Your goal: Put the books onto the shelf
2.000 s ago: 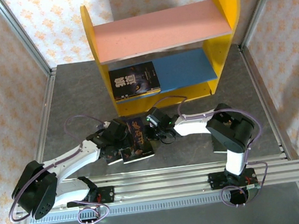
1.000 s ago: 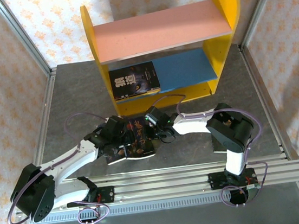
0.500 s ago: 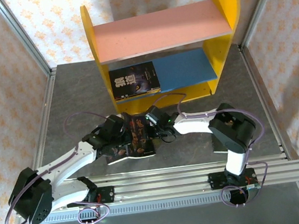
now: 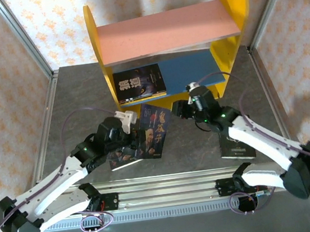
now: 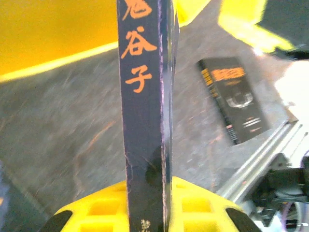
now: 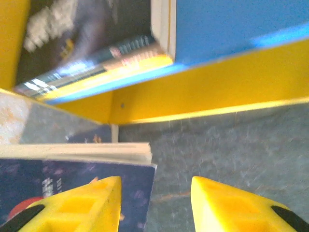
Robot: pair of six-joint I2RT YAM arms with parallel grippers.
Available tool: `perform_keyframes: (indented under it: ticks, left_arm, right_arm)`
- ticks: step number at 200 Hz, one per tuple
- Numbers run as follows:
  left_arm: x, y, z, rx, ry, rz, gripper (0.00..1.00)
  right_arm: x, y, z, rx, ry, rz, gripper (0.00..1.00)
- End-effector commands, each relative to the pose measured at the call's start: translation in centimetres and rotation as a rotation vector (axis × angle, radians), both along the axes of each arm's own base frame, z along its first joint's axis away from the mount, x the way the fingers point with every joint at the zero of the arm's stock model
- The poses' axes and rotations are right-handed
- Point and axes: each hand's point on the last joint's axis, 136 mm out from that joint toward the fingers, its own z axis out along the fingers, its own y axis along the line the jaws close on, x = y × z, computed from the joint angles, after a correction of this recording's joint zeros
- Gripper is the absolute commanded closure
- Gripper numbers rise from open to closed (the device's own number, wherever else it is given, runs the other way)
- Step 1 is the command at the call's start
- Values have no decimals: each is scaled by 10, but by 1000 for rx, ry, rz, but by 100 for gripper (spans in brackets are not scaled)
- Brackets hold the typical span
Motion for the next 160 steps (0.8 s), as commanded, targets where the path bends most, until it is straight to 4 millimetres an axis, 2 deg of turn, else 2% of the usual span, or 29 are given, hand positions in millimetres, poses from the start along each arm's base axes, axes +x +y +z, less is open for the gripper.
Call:
perform_keyframes:
  ticks: [1, 17, 47, 69, 98, 121, 136, 160]
  left_arm:
    - [4, -14, 119, -103, -307, -66, 100]
    - [17, -12, 169, -115, -388, -11, 100]
    - [35, -15, 250, -156, -498, 51, 100]
    - [48, -17, 301, -241, -560, 111, 100]
    - [59, -4, 360, -353, -654, 232, 100]
    - [64, 0, 392, -396, -726, 278, 100]
    - [74, 1, 403, -379, -743, 323, 100]
    - [96, 15, 413, -350, -743, 477, 100]
  right_arm:
    - [-4, -28, 12, -47, -41, -59, 58]
    - [-3, -39, 40, -29, -101, -75, 58]
    - [3, -57, 90, -3, -178, -95, 58]
    - [9, -65, 127, 43, -239, -109, 58]
    - [11, -65, 175, 114, -321, -86, 58]
    - [13, -59, 208, 172, -375, -57, 58]
    - [13, -53, 227, 219, -407, -37, 58]
    - [14, -45, 257, 295, -459, -4, 57]
